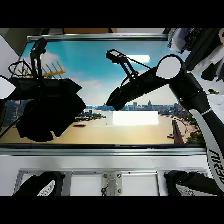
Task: Fold the clothes and pants, and hang the long-sleeved shirts on hangers.
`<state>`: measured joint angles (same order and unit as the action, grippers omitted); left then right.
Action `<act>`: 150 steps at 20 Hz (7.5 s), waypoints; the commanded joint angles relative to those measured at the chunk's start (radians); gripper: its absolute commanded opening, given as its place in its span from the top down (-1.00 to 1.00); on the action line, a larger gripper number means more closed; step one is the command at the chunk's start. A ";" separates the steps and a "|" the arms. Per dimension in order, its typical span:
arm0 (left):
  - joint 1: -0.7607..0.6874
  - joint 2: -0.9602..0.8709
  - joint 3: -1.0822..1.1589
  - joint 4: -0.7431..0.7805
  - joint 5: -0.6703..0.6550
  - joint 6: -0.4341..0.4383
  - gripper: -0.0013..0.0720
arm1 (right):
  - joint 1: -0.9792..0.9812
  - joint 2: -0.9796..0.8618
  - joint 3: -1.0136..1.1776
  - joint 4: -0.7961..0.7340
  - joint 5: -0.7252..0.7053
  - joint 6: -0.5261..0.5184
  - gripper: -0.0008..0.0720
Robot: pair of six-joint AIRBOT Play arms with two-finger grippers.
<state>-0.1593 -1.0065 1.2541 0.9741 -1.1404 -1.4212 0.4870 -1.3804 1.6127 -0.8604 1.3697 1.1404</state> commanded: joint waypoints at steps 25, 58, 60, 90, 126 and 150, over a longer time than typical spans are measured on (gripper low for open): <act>0.171 -0.442 0.111 0.526 0.040 -0.039 -0.92 | 0.001 -0.002 0.000 0.000 0.000 0.000 0.90; -0.114 -0.454 0.122 0.137 -0.090 -0.071 -0.89 | -0.498 0.225 0.021 -0.063 -0.052 0.185 0.91; -0.075 -0.455 0.012 0.014 -0.074 0.060 -0.89 | -0.498 0.225 0.013 -0.063 -0.052 0.185 0.91; 0.034 -0.565 0.152 -0.105 -0.166 0.183 0.93 | -0.494 -0.261 -0.649 0.299 -0.275 0.074 -0.98; 0.272 -0.149 -0.068 0.177 -0.072 -0.011 0.93 | 0.057 0.414 -0.280 -0.291 -0.165 0.483 -0.85; 0.282 -0.150 -0.111 0.177 -0.018 -0.008 0.93 | -0.423 -0.365 -0.389 0.054 -0.351 0.265 -0.85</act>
<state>0.1230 -1.1561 1.1431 1.1519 -1.1591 -1.4292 0.0265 -1.7088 1.2106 -0.8513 1.0317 1.4292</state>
